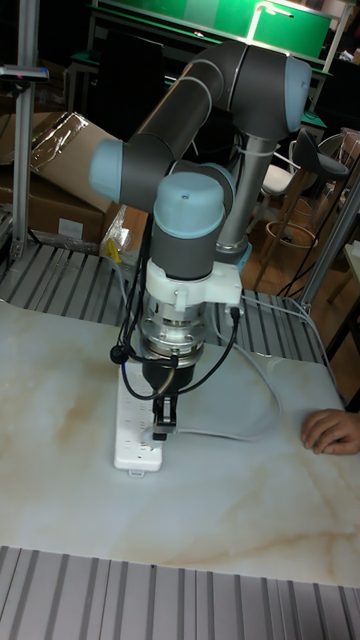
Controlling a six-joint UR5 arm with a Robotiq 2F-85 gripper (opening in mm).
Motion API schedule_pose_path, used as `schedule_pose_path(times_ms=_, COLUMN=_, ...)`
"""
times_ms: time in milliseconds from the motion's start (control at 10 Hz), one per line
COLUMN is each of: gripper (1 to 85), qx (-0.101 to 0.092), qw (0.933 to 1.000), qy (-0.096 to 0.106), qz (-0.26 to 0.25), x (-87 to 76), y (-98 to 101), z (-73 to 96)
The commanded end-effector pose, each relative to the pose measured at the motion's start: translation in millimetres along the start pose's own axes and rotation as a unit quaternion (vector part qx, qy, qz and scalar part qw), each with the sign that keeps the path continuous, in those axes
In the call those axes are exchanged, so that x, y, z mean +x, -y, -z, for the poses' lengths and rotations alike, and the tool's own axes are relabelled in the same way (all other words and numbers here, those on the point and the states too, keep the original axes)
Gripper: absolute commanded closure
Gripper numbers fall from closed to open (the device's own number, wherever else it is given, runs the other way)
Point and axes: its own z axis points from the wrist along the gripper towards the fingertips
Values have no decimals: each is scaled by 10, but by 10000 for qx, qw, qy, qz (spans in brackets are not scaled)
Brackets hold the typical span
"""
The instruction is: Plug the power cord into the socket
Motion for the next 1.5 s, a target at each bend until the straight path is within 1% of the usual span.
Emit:
schedule_pose_path(times_ms=0, gripper=847, qx=19, qw=9998, qy=210, qz=12, x=-51, y=6, z=-23)
schedule_pose_path(times_ms=200, gripper=847, qx=21, qw=9997, qy=217, qz=81, x=-31, y=15, z=-13)
schedule_pose_path(times_ms=400, gripper=847, qx=61, qw=9996, qy=245, qz=103, x=-49, y=20, z=-51)
schedule_pose_path(times_ms=600, gripper=847, qx=54, qw=9996, qy=245, qz=103, x=-46, y=11, z=-48)
schedule_pose_path(times_ms=900, gripper=847, qx=29, qw=9996, qy=184, qz=196, x=25, y=-7, z=-29)
schedule_pose_path(times_ms=1100, gripper=847, qx=110, qw=9993, qy=224, qz=263, x=38, y=39, z=-100)
schedule_pose_path(times_ms=1400, gripper=847, qx=167, qw=9990, qy=233, qz=330, x=81, y=36, z=-167)
